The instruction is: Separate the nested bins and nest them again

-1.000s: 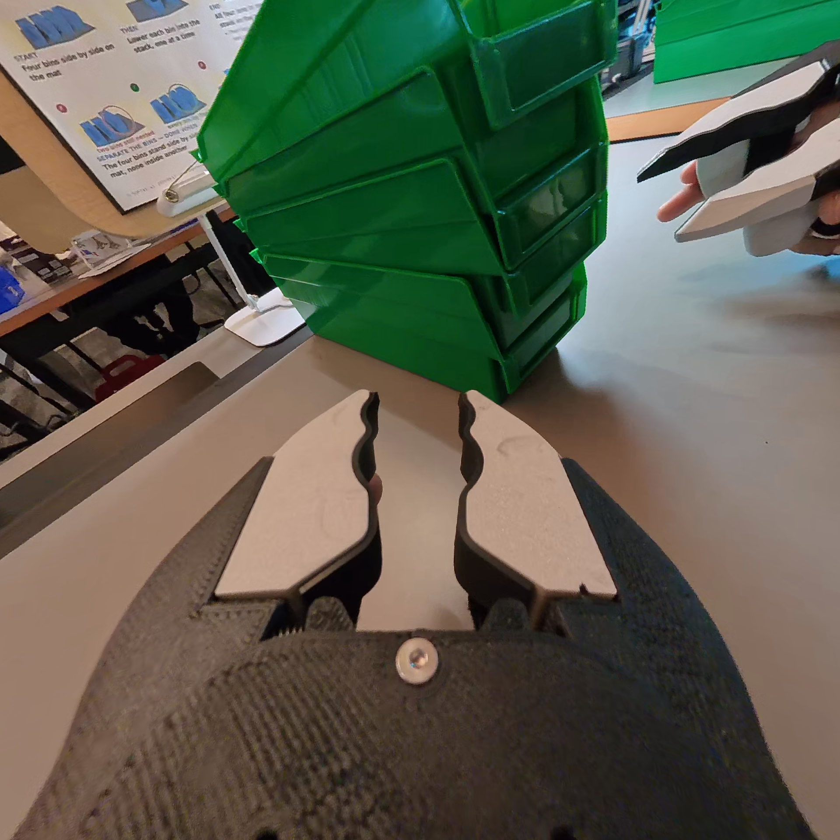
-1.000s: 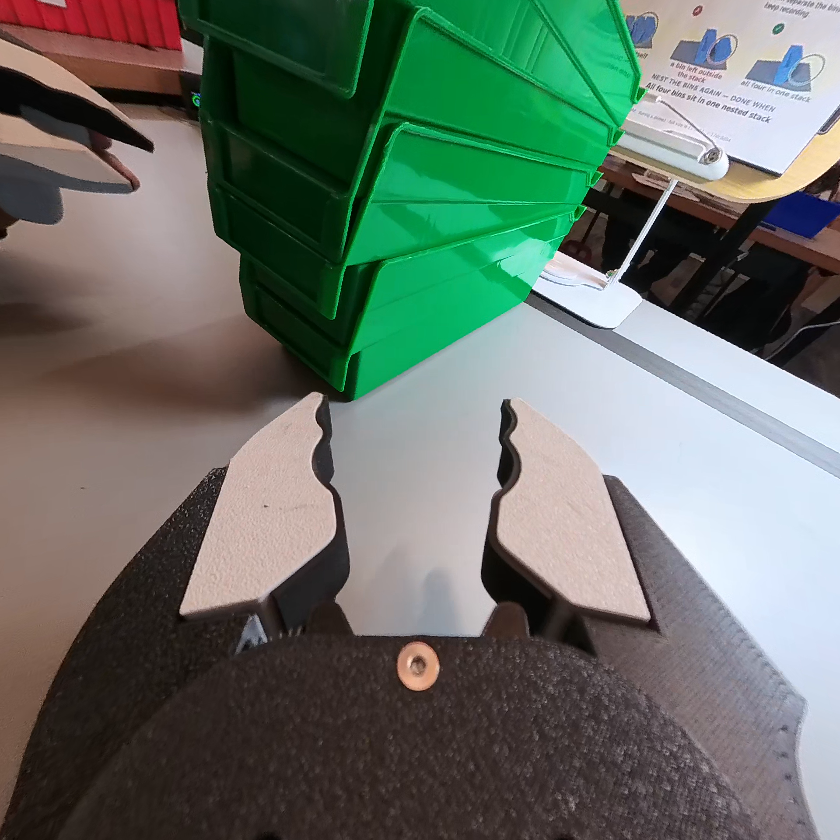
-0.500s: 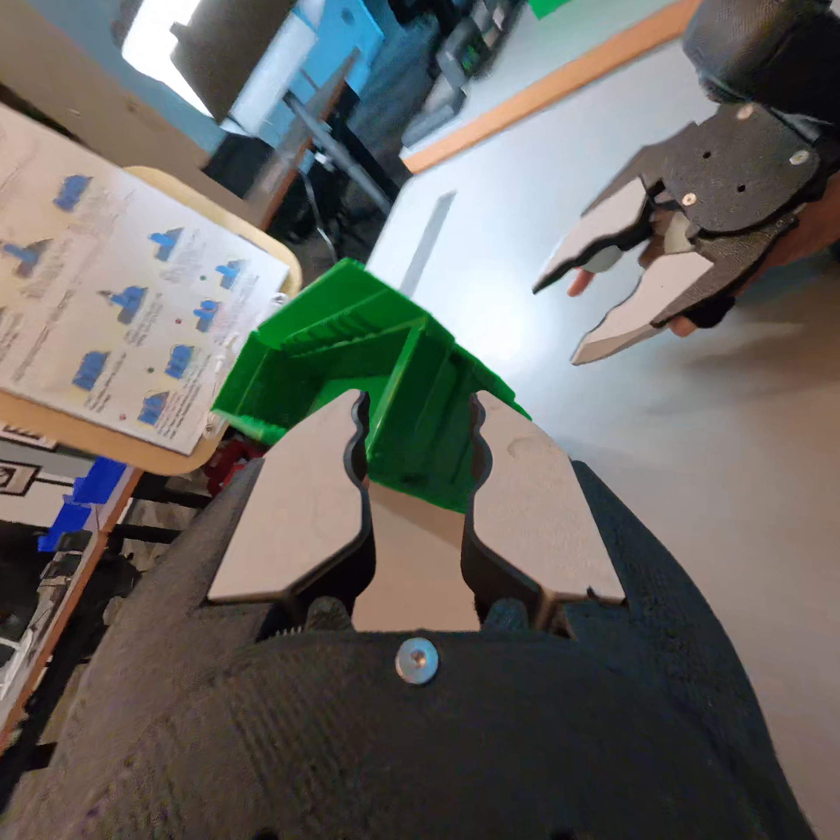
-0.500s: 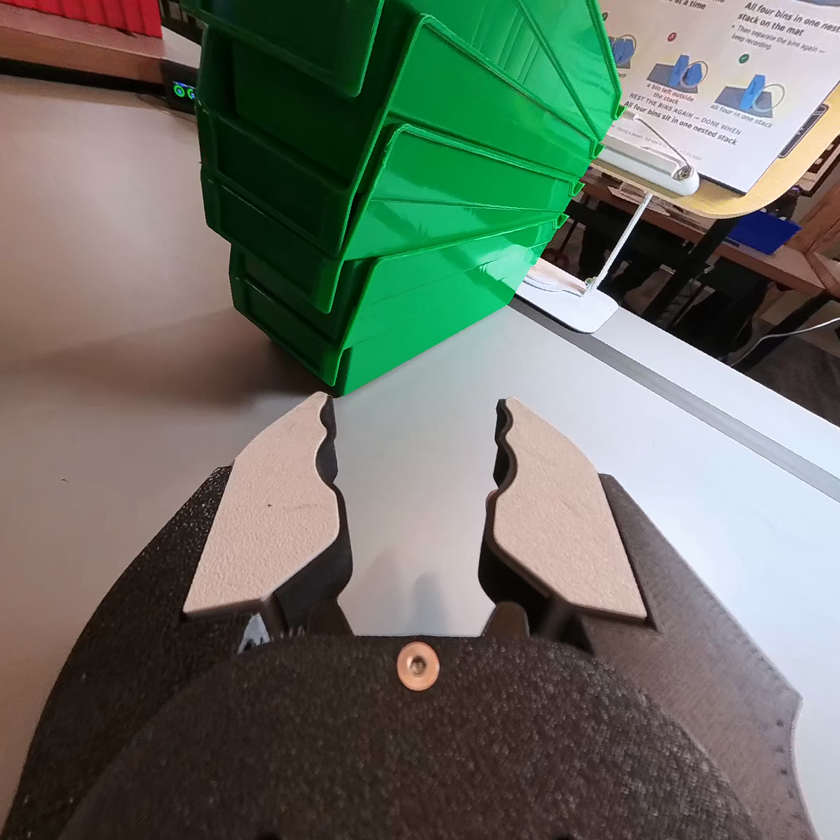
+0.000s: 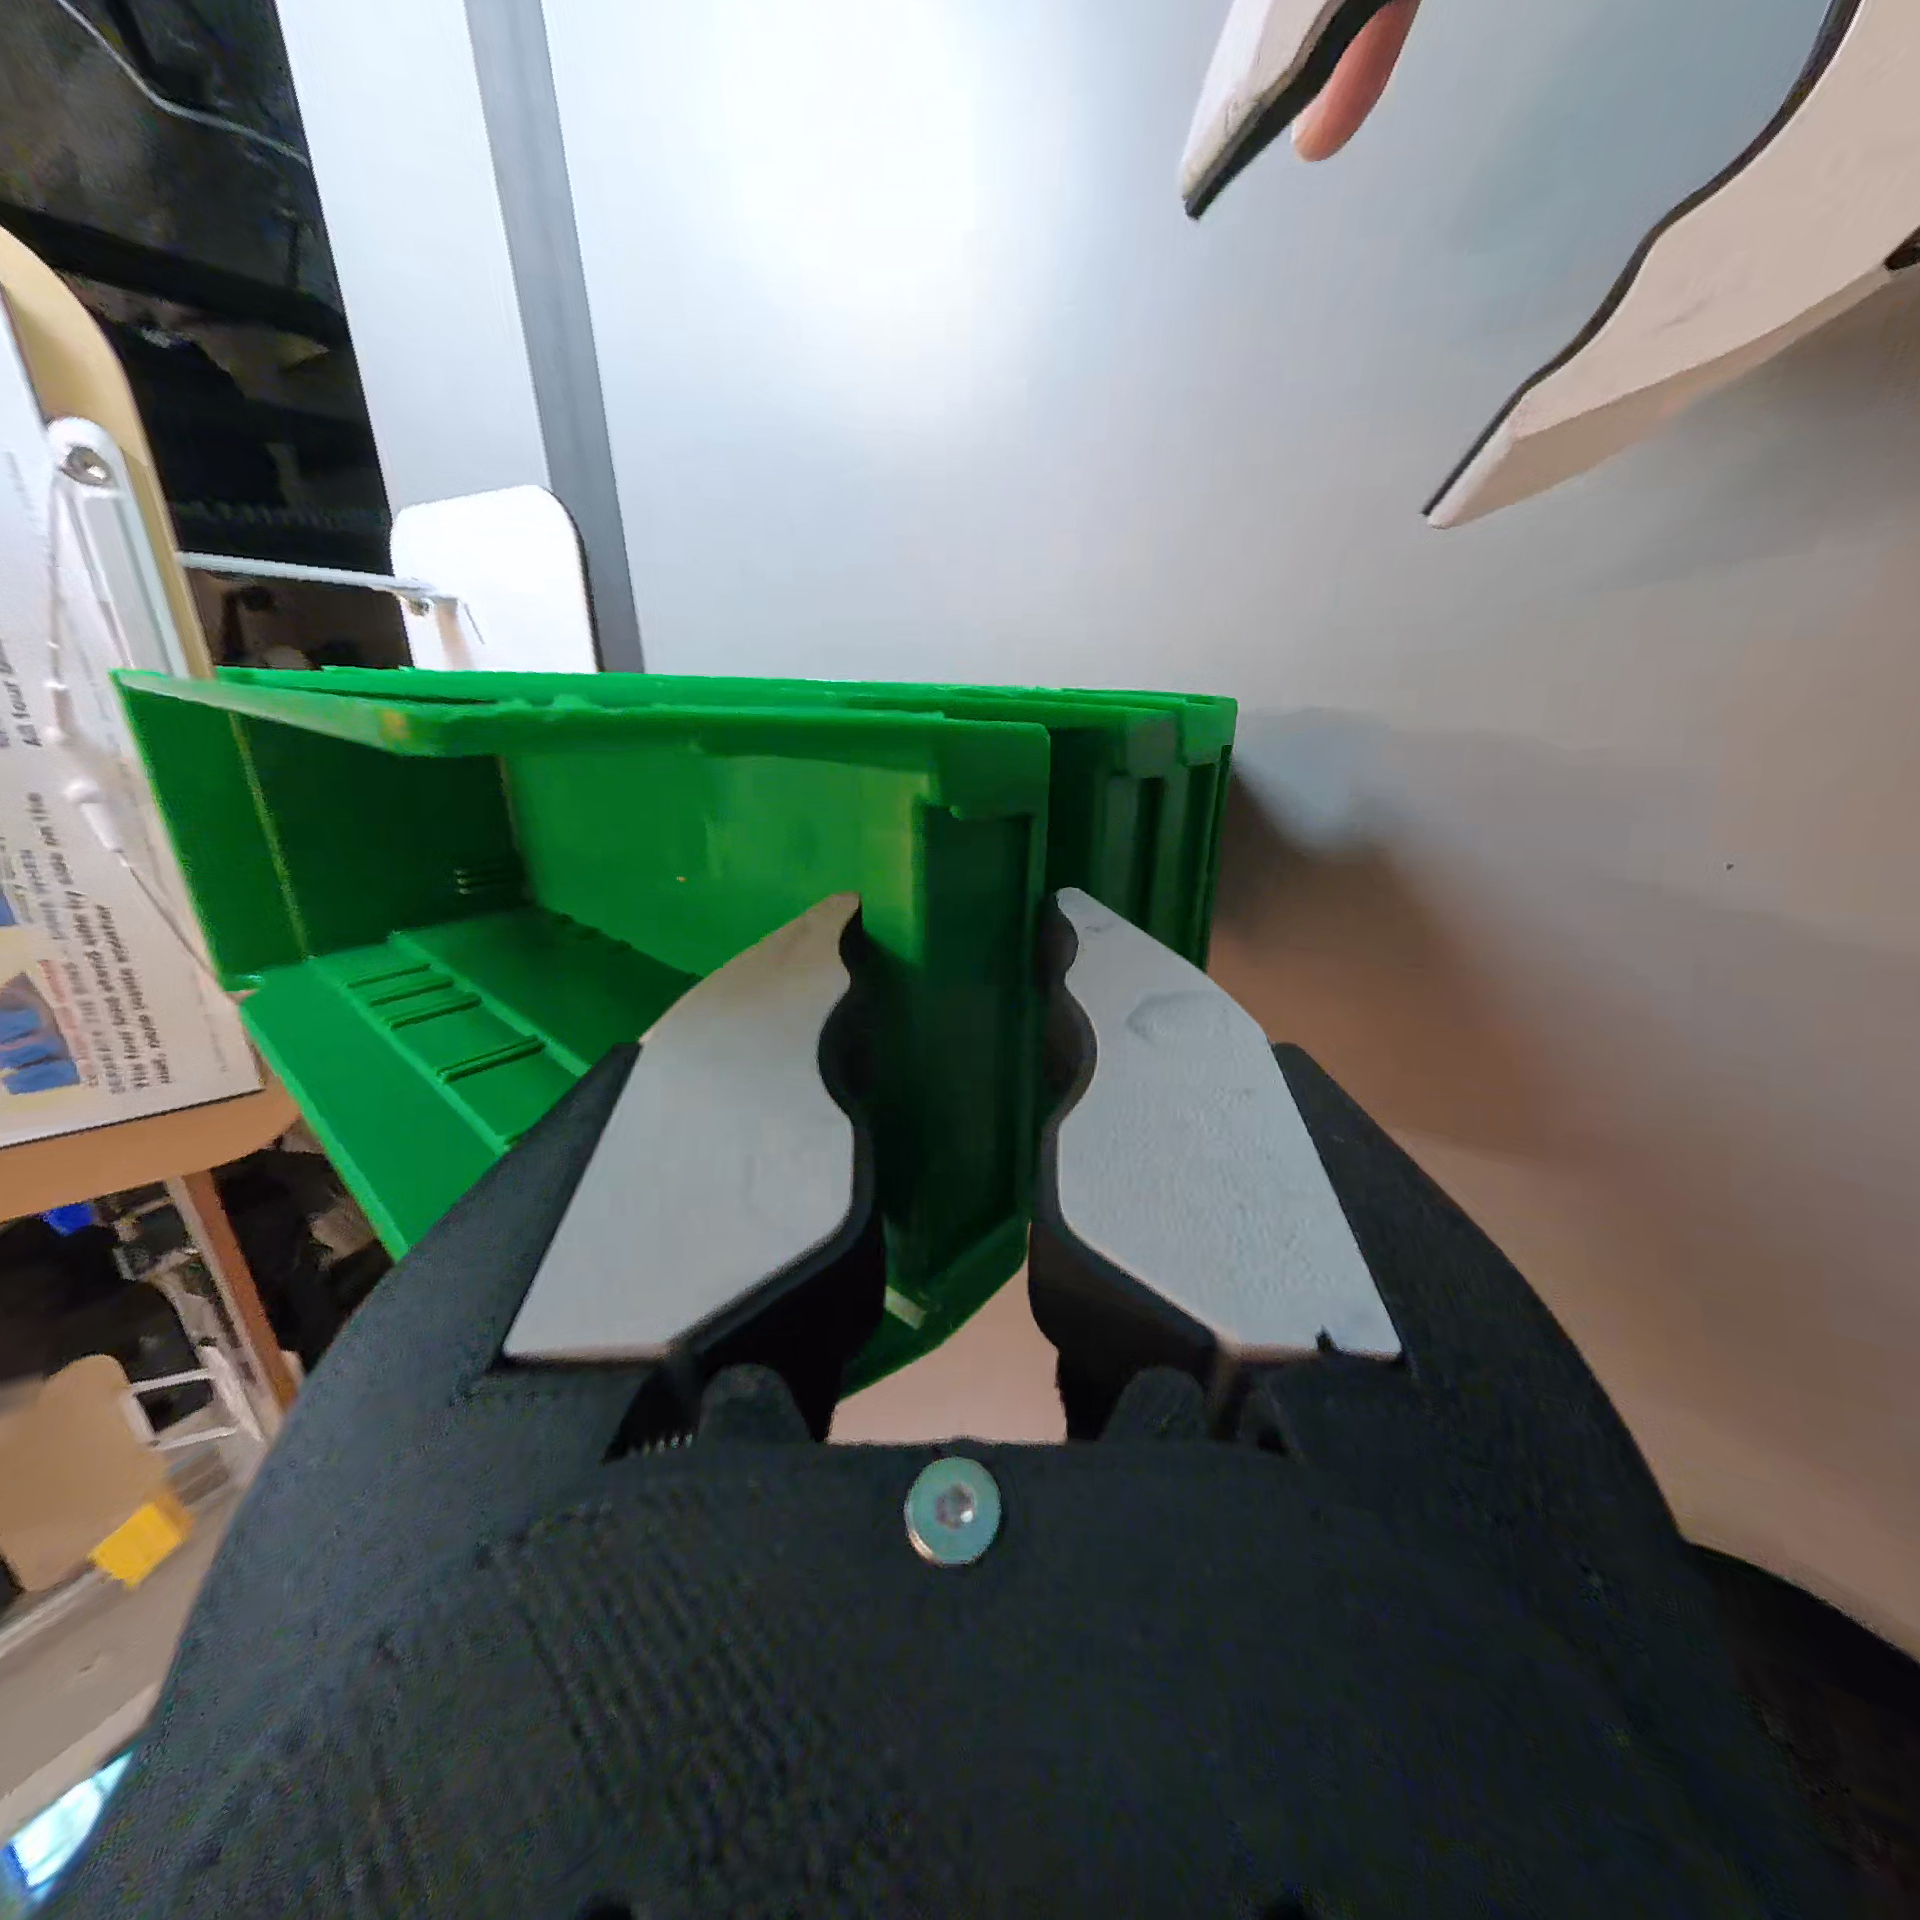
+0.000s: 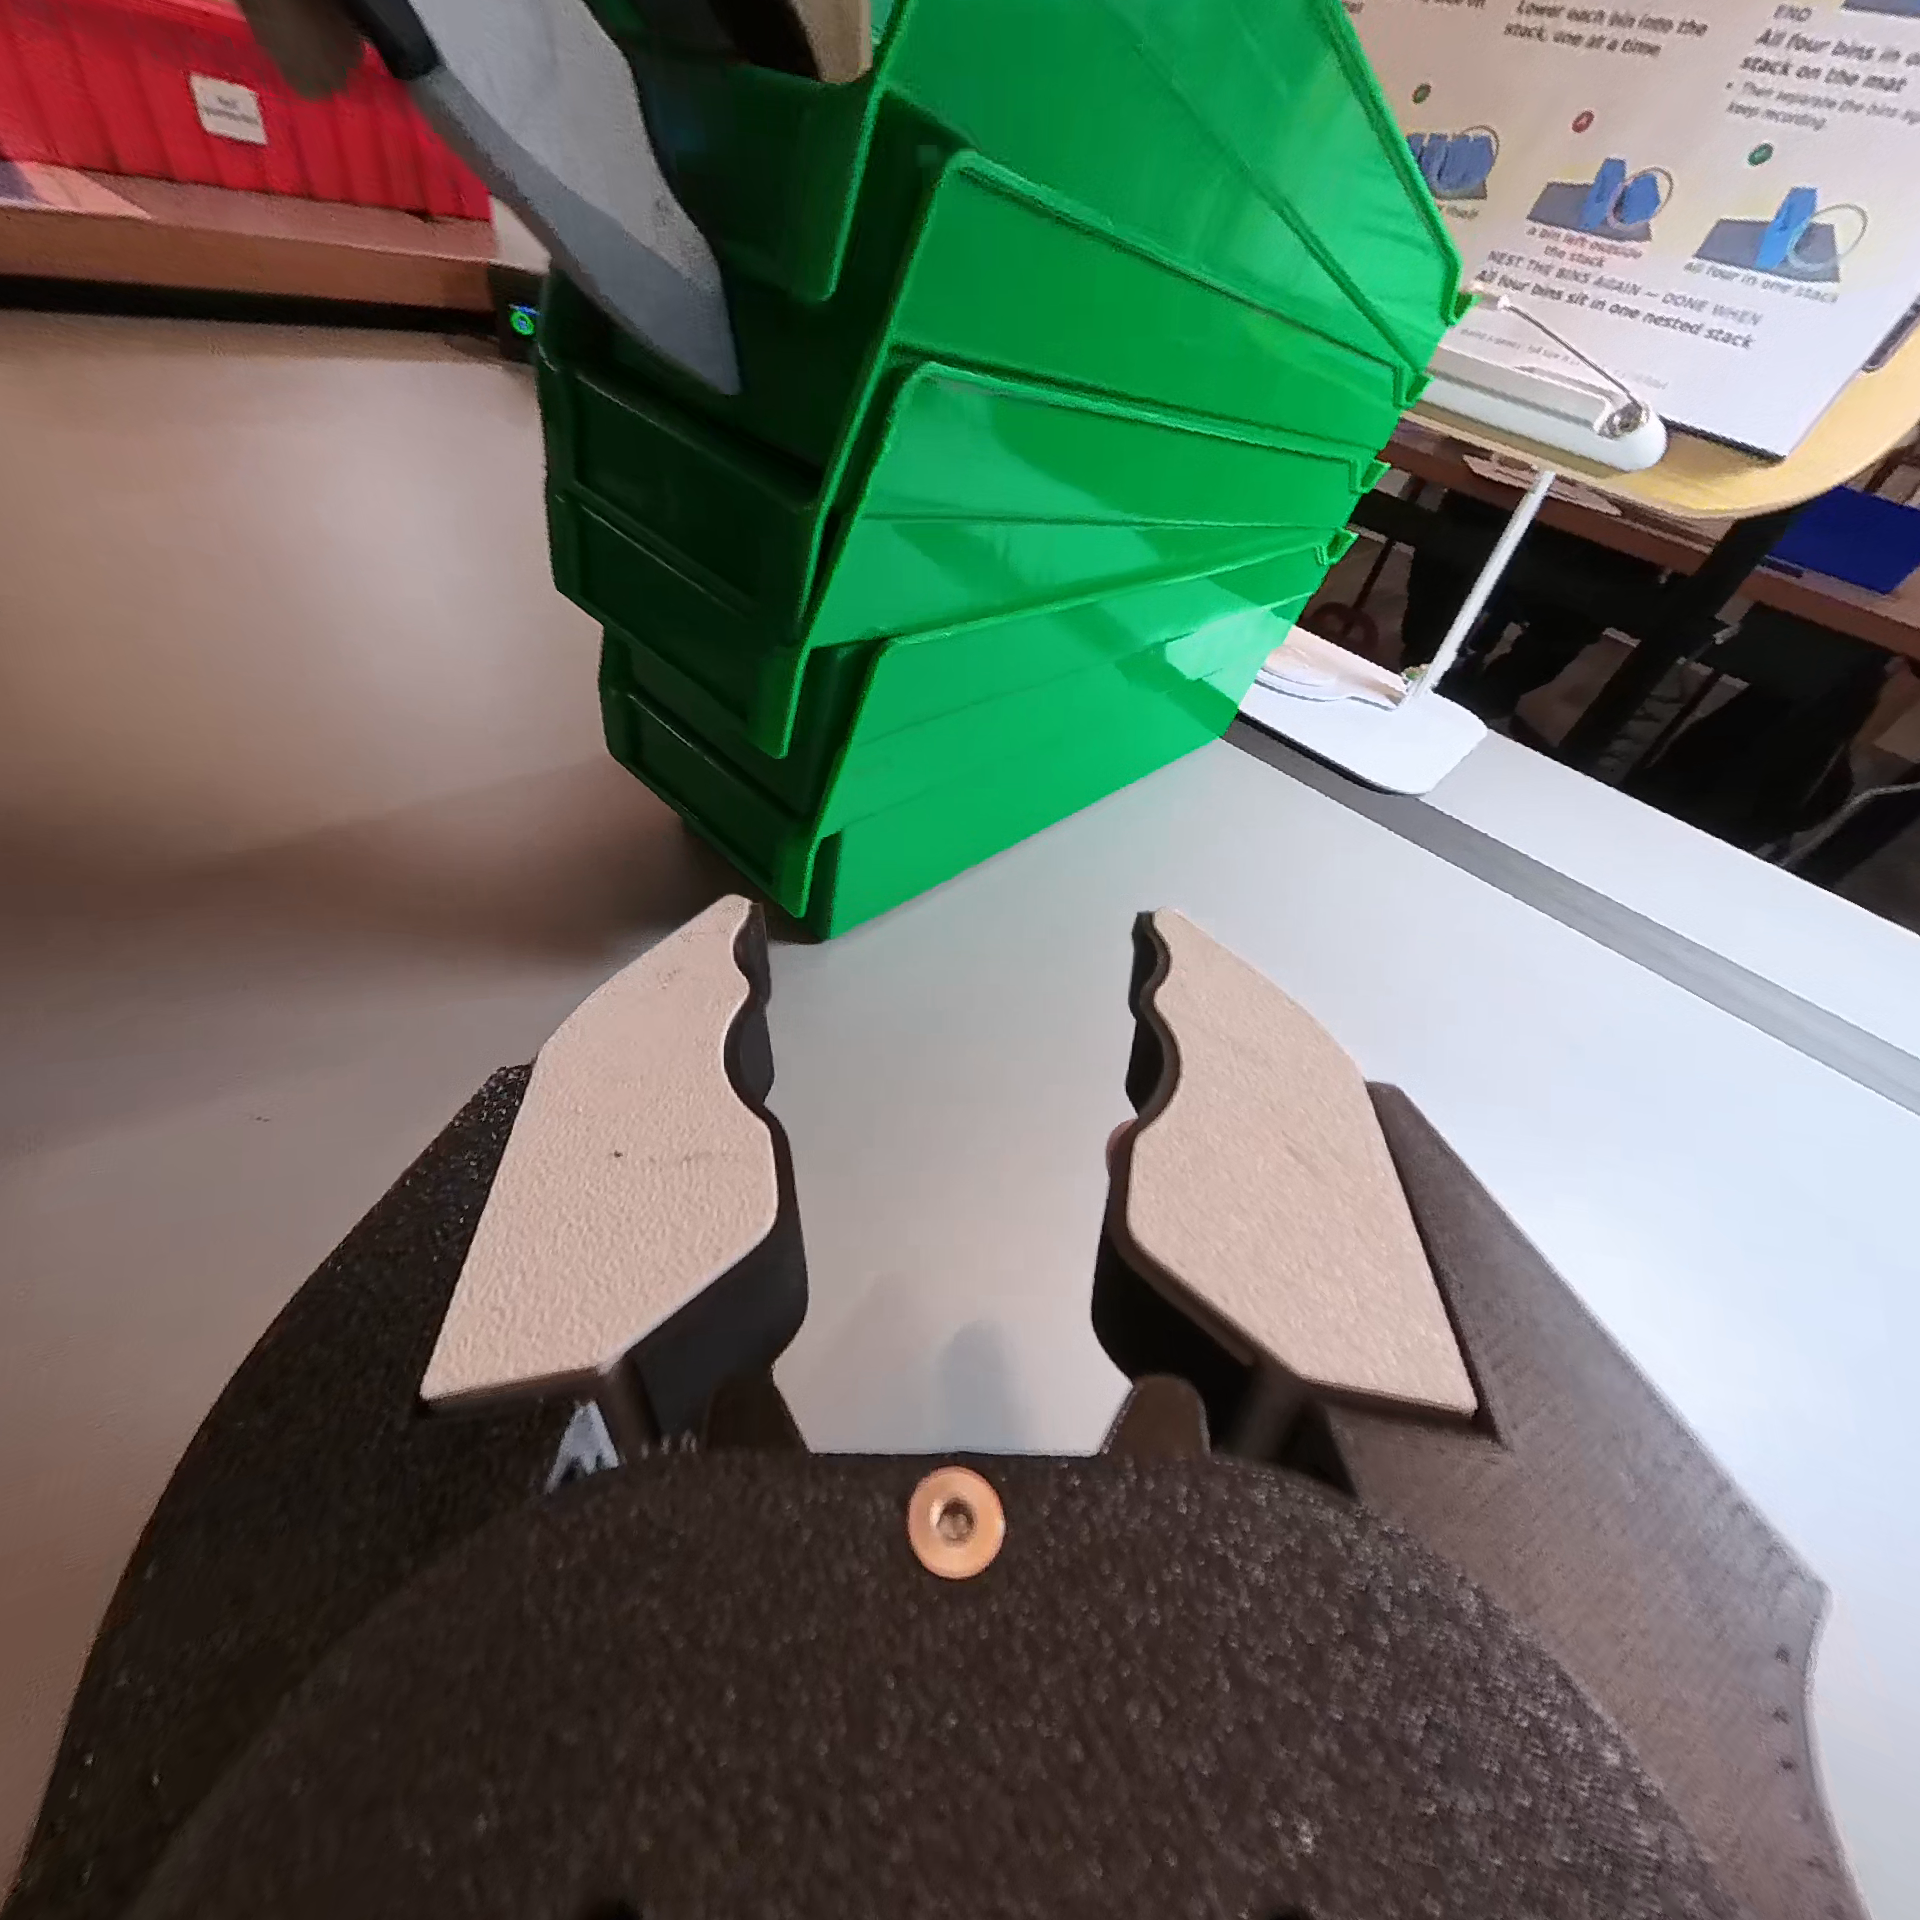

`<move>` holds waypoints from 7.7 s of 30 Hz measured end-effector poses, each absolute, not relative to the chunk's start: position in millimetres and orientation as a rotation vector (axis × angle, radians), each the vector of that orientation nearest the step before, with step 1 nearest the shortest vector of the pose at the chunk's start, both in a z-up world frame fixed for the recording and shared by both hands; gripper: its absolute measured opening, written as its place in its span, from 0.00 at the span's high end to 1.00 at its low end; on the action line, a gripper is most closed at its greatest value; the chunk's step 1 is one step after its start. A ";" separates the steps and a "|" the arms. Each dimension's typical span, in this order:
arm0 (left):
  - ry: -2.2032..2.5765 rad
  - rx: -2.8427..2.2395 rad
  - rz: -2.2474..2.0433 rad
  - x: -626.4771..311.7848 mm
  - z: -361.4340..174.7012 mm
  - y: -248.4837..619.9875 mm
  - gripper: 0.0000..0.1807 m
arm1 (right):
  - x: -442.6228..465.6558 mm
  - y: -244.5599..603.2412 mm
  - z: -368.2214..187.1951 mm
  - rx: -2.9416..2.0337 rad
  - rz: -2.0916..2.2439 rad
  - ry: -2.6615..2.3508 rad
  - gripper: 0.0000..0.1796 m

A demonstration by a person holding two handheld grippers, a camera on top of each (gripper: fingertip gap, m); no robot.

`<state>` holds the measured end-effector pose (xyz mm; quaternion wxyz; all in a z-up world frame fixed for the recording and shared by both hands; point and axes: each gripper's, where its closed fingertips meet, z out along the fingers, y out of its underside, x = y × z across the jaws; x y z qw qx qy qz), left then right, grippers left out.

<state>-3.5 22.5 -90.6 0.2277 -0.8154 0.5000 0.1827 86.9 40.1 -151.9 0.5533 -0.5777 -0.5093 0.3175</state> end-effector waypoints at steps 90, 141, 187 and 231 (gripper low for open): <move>0.540 -1.851 0.184 -138.3 -156.7 -59.3 0.71 | -24.6 3.6 -132.1 -1.016 -0.125 -2.300 0.84; 0.367 -1.781 -0.271 -13.5 -144.5 -18.8 0.95 | 0.7 0.3 -111.6 -1.005 -0.047 -2.393 0.85; 0.353 -1.876 -0.577 3.9 -159.6 -49.2 0.96 | -98.4 193.6 -7.9 -1.196 -0.281 -2.304 0.95; 0.546 -1.430 0.255 7.8 -86.2 -50.5 0.94 | -77.7 163.9 70.5 -1.048 -0.301 -1.896 0.93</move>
